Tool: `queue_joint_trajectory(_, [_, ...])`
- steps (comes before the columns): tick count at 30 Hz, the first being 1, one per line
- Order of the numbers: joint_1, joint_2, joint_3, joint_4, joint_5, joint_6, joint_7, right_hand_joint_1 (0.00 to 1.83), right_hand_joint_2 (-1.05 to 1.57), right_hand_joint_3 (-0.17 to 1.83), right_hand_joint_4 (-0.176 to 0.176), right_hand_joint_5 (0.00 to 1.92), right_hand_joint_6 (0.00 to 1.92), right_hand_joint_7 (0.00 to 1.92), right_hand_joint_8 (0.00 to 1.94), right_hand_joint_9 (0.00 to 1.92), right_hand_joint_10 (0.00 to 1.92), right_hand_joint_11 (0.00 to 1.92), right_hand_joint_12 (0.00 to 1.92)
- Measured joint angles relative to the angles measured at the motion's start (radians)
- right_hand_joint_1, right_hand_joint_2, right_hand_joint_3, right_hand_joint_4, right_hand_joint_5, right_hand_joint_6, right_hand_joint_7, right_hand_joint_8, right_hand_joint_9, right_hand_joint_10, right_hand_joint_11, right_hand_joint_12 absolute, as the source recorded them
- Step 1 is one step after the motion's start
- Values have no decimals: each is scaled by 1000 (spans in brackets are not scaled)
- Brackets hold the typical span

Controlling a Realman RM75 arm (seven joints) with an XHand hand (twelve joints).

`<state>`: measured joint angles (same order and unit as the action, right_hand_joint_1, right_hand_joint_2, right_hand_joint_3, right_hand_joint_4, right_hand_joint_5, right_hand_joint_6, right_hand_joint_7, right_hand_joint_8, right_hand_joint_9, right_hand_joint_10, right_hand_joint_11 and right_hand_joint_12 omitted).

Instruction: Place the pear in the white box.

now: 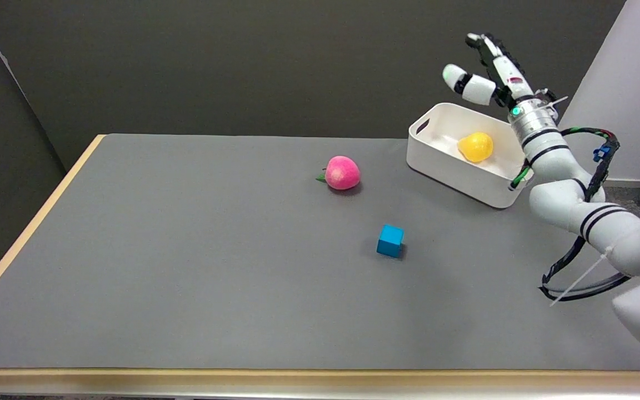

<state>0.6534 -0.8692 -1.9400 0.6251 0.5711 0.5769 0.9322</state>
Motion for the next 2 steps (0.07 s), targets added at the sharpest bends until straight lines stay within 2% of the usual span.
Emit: queue_joint_trajectory(2, [-37, 2, 13, 65, 13, 31, 4, 301, 617, 812, 15, 205, 387, 184, 252, 18, 599, -1, 859])
